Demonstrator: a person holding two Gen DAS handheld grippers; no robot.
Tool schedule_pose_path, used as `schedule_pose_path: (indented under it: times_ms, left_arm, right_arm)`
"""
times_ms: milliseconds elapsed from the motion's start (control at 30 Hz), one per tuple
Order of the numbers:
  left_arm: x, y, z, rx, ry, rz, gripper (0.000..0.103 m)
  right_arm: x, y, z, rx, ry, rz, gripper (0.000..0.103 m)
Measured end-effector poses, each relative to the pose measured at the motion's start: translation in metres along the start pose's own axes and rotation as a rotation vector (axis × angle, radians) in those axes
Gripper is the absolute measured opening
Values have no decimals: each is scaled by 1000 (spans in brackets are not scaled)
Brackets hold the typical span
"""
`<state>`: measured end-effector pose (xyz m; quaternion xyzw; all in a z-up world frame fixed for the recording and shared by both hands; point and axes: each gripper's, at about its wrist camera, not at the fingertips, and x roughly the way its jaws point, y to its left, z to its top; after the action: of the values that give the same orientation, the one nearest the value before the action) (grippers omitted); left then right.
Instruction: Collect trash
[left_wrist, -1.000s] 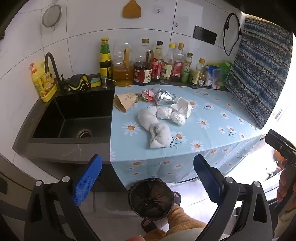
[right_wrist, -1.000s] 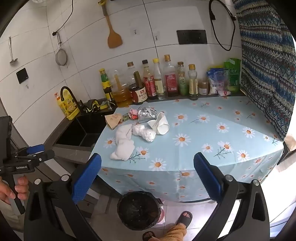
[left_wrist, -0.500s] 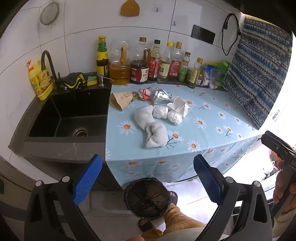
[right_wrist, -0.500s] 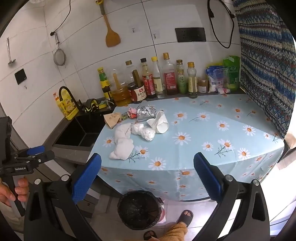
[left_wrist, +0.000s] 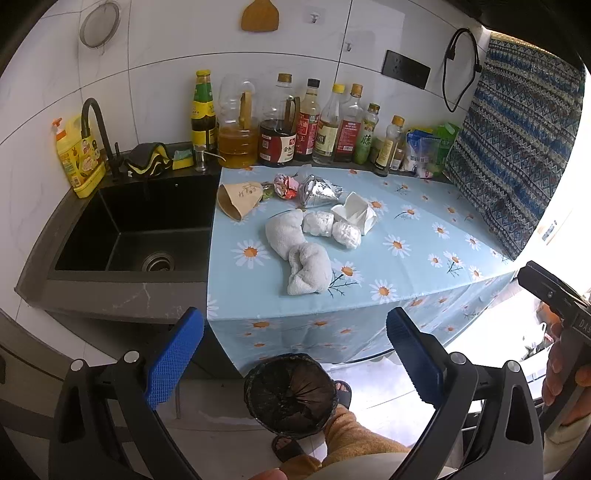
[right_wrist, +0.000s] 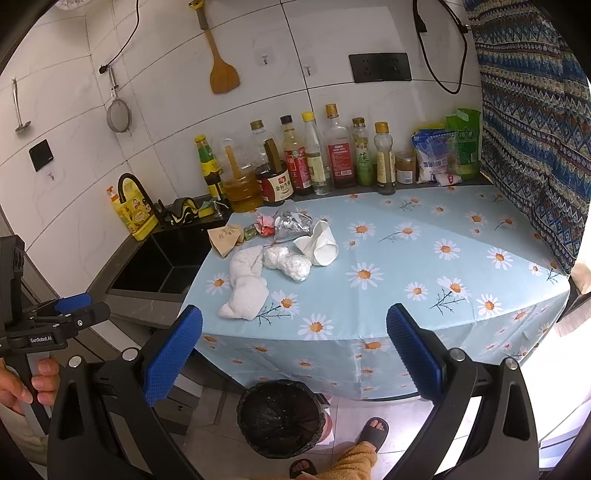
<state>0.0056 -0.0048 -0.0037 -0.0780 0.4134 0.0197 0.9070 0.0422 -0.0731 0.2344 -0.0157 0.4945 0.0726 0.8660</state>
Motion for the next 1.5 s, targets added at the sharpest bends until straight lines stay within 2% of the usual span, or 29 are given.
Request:
schedule_pose_path:
  times_ms: [600,1500]
  left_arm:
    - [-1,5,-5,-8,0,-3,96]
    - [-5,10,-4,-22,-8,-51,96]
  right_arm:
    - [3,6,0,-3,5,7,98]
    - [2,15,-1,-3,2,13,98]
